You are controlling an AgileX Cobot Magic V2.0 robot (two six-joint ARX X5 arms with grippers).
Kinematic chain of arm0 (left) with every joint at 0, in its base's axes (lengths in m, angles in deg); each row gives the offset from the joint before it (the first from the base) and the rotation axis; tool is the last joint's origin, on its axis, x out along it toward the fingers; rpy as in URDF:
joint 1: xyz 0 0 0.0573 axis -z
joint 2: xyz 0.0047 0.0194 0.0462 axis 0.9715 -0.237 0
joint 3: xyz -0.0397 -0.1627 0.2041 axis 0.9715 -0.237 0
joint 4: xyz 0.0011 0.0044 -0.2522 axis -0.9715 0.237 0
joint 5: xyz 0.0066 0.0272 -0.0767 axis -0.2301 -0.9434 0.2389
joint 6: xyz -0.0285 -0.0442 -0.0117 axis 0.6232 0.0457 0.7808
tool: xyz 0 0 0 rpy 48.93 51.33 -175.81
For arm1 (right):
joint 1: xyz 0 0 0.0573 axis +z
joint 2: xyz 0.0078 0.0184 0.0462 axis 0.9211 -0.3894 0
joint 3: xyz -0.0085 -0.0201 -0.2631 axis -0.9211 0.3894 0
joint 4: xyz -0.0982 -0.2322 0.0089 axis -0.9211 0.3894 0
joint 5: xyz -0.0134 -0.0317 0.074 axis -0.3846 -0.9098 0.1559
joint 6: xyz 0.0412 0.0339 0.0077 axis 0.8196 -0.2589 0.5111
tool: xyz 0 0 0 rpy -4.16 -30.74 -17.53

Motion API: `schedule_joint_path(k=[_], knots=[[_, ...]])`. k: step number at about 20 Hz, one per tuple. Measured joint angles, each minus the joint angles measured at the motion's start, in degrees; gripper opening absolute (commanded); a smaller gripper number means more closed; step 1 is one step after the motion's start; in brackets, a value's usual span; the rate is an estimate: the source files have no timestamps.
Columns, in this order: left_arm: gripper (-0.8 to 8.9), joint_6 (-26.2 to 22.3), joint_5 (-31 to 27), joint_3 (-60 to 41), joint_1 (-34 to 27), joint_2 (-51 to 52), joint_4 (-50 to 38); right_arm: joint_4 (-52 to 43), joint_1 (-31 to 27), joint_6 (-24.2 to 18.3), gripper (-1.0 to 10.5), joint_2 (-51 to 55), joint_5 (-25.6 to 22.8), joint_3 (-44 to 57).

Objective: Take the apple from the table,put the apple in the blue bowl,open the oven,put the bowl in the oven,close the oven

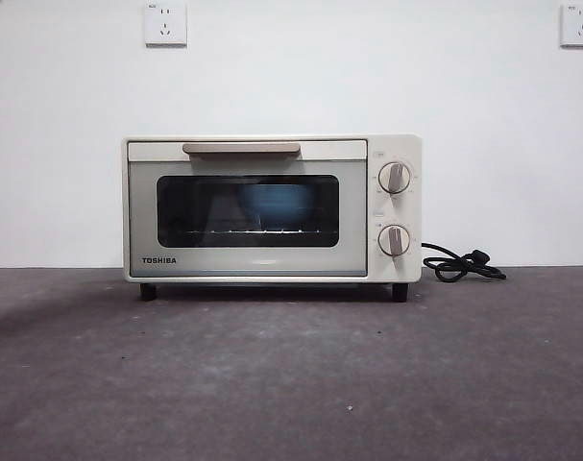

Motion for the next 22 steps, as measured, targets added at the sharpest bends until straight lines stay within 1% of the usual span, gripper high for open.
schedule_joint_path(k=[2, 5, 9, 13, 15, 17, 22], knots=[[-0.06, -3.54, -0.81, 0.02, 0.0, 3.19, 2.6, 0.0, 0.0, 0.0, 0.0, -0.07, 0.0, 0.0], [-0.06, -8.96, -5.44, 0.02, 0.0, 7.76, 8.35, 0.0, 0.0, 0.0, 0.0, -0.2, 0.0, 0.0], [-0.05, -15.39, -15.37, 0.02, 0.0, 13.09, 16.96, 0.0, 0.0, 0.0, 0.0, -0.39, 0.0, 0.0], [-0.05, -20.68, -27.43, 0.02, 0.0, 17.53, 25.97, 0.0, 0.0, 0.0, 0.0, -0.87, 0.0, 0.0], [-0.04, -22.75, -30.88, 0.02, 0.0, 18.88, 29.75, 0.0, 0.0, 0.0, 0.0, -1.25, 0.0, 0.0], [-0.04, -24.33, -32.46, 0.02, -0.04, 19.89, 34.16, 0.0, 0.0, 0.0, 0.0, -1.64, -0.02, 0.0], [-0.04, -25.51, -32.46, 0.02, -0.04, 19.98, 41.88, 0.0, 0.0, 0.0, 0.0, -3.15, 0.0, 0.0]])
